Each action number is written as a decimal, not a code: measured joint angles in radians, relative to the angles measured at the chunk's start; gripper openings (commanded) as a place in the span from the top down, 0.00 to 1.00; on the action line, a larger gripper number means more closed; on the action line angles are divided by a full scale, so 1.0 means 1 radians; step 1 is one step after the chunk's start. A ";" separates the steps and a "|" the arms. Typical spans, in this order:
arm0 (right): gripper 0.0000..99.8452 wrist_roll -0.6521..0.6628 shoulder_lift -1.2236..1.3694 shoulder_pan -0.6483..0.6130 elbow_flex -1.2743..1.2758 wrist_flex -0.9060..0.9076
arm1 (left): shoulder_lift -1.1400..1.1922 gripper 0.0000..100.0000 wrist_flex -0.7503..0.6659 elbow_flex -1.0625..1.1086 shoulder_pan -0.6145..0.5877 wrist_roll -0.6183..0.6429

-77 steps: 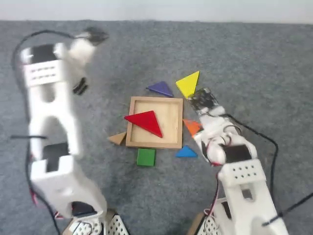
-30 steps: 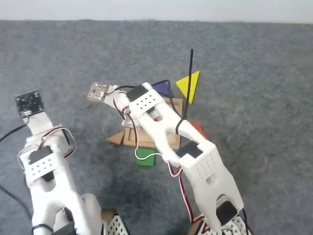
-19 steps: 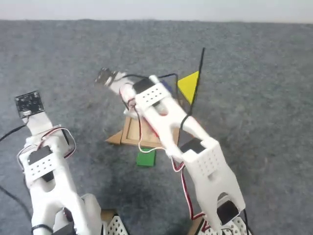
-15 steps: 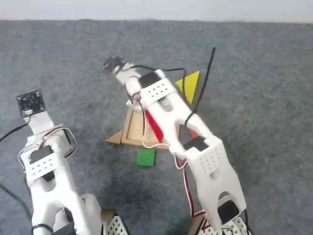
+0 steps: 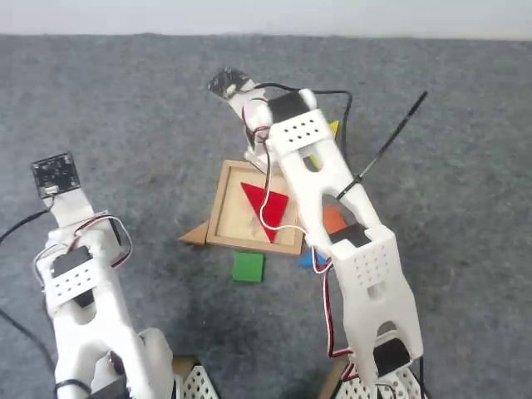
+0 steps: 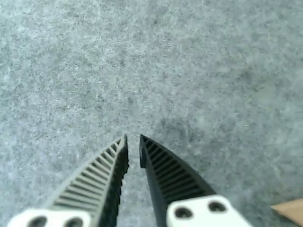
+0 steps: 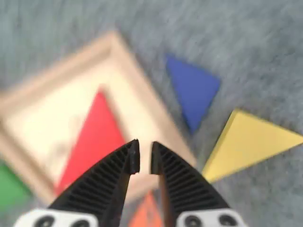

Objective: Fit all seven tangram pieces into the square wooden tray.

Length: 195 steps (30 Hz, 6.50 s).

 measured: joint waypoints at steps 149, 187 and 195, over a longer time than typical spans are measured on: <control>0.97 -0.585 0.029 0.094 0.310 -0.169 | 0.000 0.96 0.000 0.000 0.026 -0.032; 0.68 -1.057 0.295 0.224 -0.149 -0.486 | 0.000 0.96 0.000 0.000 0.026 -0.032; 0.69 -0.996 0.539 0.206 -0.491 -0.385 | 0.000 0.96 0.000 0.000 0.026 -0.032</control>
